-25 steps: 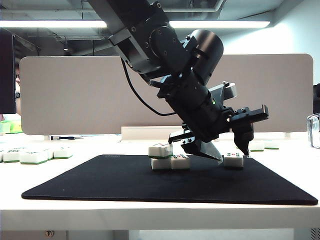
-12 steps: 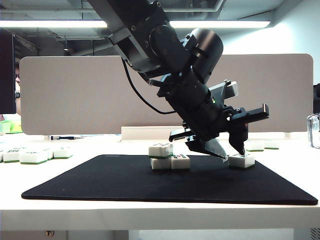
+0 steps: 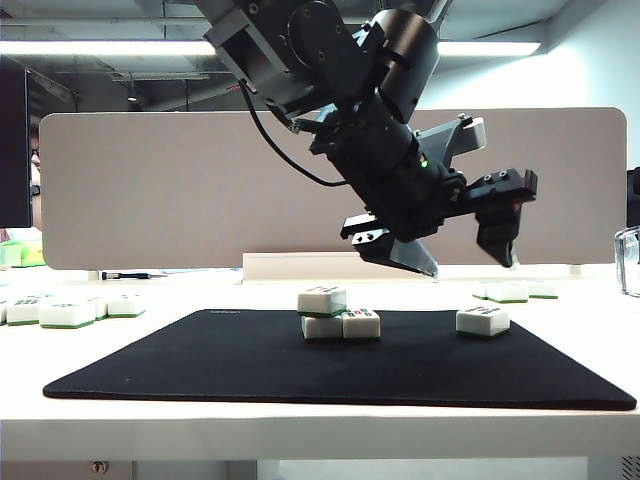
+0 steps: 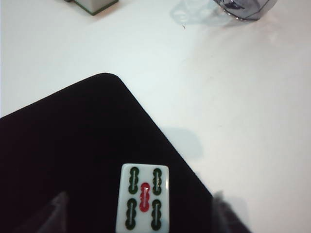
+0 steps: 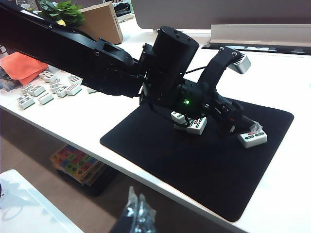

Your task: Arrange four mahjong tiles into a neat stack, creating two layers of paired tiles.

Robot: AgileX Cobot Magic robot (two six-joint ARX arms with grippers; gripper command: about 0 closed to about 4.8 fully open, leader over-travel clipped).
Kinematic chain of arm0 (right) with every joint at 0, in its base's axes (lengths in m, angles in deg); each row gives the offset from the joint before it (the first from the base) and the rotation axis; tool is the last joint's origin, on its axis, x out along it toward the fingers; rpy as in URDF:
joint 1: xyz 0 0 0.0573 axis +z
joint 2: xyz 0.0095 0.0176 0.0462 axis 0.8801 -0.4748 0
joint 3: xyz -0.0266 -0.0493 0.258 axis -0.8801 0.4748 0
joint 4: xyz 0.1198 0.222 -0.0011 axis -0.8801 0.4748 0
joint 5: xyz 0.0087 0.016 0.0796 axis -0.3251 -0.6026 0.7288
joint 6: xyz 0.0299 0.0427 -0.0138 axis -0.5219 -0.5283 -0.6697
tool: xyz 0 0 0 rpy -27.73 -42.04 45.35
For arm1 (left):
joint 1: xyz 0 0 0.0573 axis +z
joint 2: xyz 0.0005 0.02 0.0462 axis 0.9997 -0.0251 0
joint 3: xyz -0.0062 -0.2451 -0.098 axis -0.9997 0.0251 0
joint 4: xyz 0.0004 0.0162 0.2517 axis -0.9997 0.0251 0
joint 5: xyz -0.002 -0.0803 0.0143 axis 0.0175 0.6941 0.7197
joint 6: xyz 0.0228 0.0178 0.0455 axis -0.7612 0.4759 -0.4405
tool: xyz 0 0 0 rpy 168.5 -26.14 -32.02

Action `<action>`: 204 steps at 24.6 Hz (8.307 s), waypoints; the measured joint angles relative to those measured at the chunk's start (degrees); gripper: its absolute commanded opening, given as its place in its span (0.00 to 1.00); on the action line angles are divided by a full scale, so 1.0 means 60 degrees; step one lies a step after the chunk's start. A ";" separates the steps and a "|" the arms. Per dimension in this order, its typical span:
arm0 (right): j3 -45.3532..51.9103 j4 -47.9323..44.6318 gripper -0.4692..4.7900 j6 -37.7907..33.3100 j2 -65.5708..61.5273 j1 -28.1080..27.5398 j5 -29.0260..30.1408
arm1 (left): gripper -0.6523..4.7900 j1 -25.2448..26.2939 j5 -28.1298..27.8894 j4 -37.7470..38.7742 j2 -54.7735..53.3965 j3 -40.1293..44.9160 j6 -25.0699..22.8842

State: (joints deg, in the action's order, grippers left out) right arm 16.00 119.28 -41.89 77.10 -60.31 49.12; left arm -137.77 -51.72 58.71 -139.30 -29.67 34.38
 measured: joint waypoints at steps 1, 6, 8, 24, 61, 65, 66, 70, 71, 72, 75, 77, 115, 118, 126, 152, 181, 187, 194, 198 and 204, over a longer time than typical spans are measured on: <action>0.0000 0.0000 0.09 0.0000 0.0000 0.0000 0.0000 | 0.80 -0.0018 -0.0018 0.0011 -0.0040 0.0000 -0.0204; 0.0000 0.0000 0.09 -0.0004 0.0000 0.0000 0.0000 | 0.80 -0.0193 -0.0353 -0.0022 -0.0113 0.0000 -0.0896; 0.0000 0.0004 0.09 0.0000 0.0000 0.0000 0.0000 | 0.80 -0.0262 -0.0426 -0.0033 -0.0131 0.0000 -0.1060; 0.0000 -0.0004 0.09 0.0000 0.0000 0.0000 0.0000 | 0.64 -0.0419 -0.0860 0.0127 -0.0627 0.0004 -0.1275; 0.0000 0.0000 0.09 0.0004 0.0000 0.0000 -0.0004 | 0.40 0.0208 -0.1967 0.0361 0.0699 0.0025 -0.1960; 0.0000 -0.0004 0.09 0.0004 0.0000 0.0000 0.0000 | 0.40 0.0597 -0.1956 0.0634 0.1177 0.0036 -0.1993; 0.0000 0.0000 0.09 0.0004 0.0000 0.0000 0.0000 | 0.40 0.0849 -0.1956 0.1020 0.1395 0.0036 -0.2029; 0.0000 0.0000 0.09 0.0004 0.0000 0.0000 0.0000 | 0.44 0.1523 -0.1956 0.2463 0.2004 0.0033 -0.2033; 0.0000 0.0000 0.09 0.0004 0.0000 0.0000 0.0000 | 0.49 0.1683 -0.1956 0.2896 0.2171 0.0033 -0.2033; 0.0000 0.0000 0.09 0.0004 0.0000 0.0000 -0.0004 | 0.53 0.1810 -0.1953 0.3268 0.2302 0.0025 -0.2033; 0.0000 0.0000 0.09 0.0004 0.0000 0.0000 0.0000 | 0.58 0.2382 -0.1355 0.4768 0.2849 0.0015 -0.2029; 0.0000 0.0000 0.09 0.0004 0.0000 0.0000 0.0000 | 0.58 0.2605 -0.0812 0.5421 0.3071 0.0015 -0.2025; 0.0000 0.0000 0.09 0.0004 0.0000 0.0004 0.0000 | 0.73 0.1730 0.1249 0.5971 0.1566 0.0022 0.1840; 0.0000 0.0000 0.09 0.0007 0.0000 0.0004 0.0000 | 0.73 0.1749 0.0998 0.5847 0.1632 0.0022 0.1486; 0.0000 0.0000 0.09 0.0007 0.0000 0.0004 0.0000 | 0.73 0.1683 -0.0506 0.5300 0.1628 0.0018 0.1402; 0.0000 0.0000 0.09 0.0018 0.0000 0.0004 0.0000 | 0.73 0.1617 -0.1126 0.5049 0.1271 0.0022 0.1118; 0.0000 0.0004 0.09 0.0018 0.0000 0.0004 -0.0004 | 0.73 0.3515 -0.1337 0.6816 0.3373 -0.0004 -0.0102; 0.0000 0.0000 0.09 0.0022 0.0000 0.0004 0.0000 | 0.74 0.4965 -0.1249 0.7675 0.3359 0.0000 -0.0284; 0.0004 0.0000 0.09 0.0022 0.0000 0.0004 -0.0036 | 0.76 0.6145 -0.1045 0.7705 0.3177 0.0000 -0.0718; 0.0004 0.0000 0.09 0.0025 0.0000 0.0004 -0.0240 | 0.76 0.6524 -0.0608 0.7949 0.2918 0.0000 -0.0823; 0.0000 0.0000 0.09 0.0025 0.0000 0.0004 -0.0248 | 0.76 0.6710 -0.0499 0.8014 0.2346 0.0018 -0.1246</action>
State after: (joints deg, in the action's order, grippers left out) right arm 16.00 119.28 -41.74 77.10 -60.29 47.63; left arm -97.51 -54.72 106.80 -125.23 -29.56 26.91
